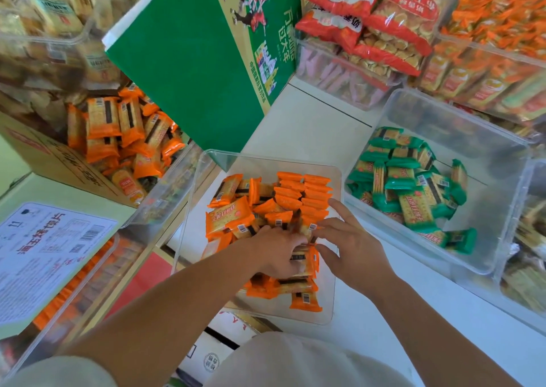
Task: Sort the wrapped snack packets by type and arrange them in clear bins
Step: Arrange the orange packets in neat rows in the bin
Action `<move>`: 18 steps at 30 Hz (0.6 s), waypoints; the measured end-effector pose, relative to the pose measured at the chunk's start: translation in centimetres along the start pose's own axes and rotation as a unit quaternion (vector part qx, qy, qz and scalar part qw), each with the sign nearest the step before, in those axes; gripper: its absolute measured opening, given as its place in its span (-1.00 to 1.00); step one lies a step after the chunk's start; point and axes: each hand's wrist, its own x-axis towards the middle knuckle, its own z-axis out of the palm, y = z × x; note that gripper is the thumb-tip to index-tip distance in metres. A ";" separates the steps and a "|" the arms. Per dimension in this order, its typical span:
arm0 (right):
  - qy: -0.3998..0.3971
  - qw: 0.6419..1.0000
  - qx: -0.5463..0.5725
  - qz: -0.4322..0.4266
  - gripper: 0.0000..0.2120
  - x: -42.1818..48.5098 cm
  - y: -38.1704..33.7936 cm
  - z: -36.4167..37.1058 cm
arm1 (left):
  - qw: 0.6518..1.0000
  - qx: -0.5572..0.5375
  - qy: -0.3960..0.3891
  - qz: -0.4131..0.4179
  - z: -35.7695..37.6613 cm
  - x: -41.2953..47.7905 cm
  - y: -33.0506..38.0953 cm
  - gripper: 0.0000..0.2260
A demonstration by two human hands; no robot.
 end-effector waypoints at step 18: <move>-0.122 0.990 0.037 0.054 -0.38 2.1 -1.4 -2.1 | 0.990 -0.106 0.085 0.050 -0.4 -2.7 -0.8 -0.37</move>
